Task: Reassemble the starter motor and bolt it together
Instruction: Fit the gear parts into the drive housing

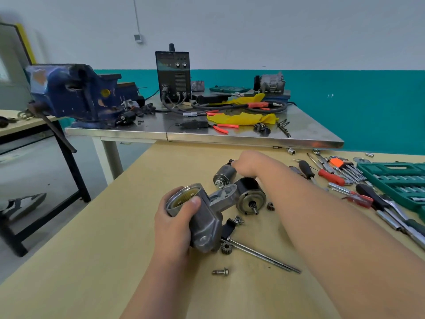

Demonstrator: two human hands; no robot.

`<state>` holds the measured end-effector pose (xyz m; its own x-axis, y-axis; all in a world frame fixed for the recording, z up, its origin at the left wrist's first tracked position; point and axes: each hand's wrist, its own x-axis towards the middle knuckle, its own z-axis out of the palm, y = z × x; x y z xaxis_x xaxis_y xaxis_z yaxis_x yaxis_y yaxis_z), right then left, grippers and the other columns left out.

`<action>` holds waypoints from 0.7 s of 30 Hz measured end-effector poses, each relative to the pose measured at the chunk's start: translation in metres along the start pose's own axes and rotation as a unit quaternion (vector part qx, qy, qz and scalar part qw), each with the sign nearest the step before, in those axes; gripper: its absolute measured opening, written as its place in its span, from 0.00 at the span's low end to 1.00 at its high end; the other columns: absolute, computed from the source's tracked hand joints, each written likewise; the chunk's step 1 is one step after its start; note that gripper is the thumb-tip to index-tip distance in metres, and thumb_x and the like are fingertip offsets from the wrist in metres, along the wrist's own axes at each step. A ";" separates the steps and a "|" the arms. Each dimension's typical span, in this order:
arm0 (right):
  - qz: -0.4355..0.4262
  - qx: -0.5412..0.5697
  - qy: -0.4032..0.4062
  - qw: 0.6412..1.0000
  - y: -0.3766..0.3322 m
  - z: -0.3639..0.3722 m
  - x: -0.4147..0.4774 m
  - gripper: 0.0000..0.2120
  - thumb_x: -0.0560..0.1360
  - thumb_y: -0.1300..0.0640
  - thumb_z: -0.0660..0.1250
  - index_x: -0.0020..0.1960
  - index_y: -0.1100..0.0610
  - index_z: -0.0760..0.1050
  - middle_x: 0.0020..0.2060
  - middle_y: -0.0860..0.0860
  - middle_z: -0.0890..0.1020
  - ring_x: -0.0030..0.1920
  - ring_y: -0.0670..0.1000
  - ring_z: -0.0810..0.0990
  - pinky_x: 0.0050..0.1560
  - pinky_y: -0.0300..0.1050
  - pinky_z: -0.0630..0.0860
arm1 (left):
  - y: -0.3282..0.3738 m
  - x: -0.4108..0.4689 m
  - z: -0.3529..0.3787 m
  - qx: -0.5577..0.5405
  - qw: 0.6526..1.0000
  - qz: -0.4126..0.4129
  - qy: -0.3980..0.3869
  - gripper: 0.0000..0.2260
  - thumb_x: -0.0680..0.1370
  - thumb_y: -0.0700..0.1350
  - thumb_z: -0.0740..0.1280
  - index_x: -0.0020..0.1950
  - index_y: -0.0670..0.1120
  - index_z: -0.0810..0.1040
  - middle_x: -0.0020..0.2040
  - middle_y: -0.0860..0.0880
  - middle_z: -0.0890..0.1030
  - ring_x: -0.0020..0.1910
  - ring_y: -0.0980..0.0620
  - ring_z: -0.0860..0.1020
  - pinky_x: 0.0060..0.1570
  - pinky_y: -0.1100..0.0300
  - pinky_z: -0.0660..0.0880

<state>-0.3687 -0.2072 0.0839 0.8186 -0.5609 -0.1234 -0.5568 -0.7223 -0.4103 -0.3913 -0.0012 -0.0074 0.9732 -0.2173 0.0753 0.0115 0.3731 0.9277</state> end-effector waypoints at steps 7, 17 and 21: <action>0.088 -0.041 0.132 0.986 0.107 -0.037 0.008 0.14 0.79 0.58 0.58 0.57 0.65 0.76 0.54 0.63 0.79 0.50 0.60 0.77 0.49 0.48 0.75 | 0.003 -0.005 0.004 0.027 0.999 0.030 -0.029 0.20 0.55 0.56 0.75 0.47 0.60 0.82 0.47 0.51 0.85 0.49 0.46 0.83 0.48 0.46 0.79; 0.124 0.072 0.208 0.968 0.205 -0.027 -0.006 0.16 0.81 0.60 0.54 0.62 0.64 0.74 0.58 0.64 0.78 0.57 0.62 0.76 0.54 0.51 0.72 | 0.004 -0.044 0.041 0.040 0.982 0.068 -0.170 0.28 0.57 0.54 0.73 0.56 0.48 0.79 0.47 0.48 0.85 0.44 0.49 0.84 0.39 0.58 0.78; 0.006 0.066 0.188 0.980 0.187 -0.021 -0.030 0.16 0.81 0.53 0.57 0.66 0.55 0.74 0.61 0.54 0.78 0.56 0.54 0.76 0.52 0.45 0.68 | 0.004 -0.060 0.057 0.102 0.969 0.091 -0.206 0.28 0.57 0.55 0.73 0.56 0.54 0.79 0.48 0.54 0.85 0.46 0.55 0.84 0.41 0.66 0.77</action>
<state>-0.5003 -0.3336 0.0301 0.6881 -0.6965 0.2034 -0.5223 -0.6700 -0.5276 -0.4628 -0.0383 0.0132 0.7804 -0.5214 0.3451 -0.2387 0.2617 0.9352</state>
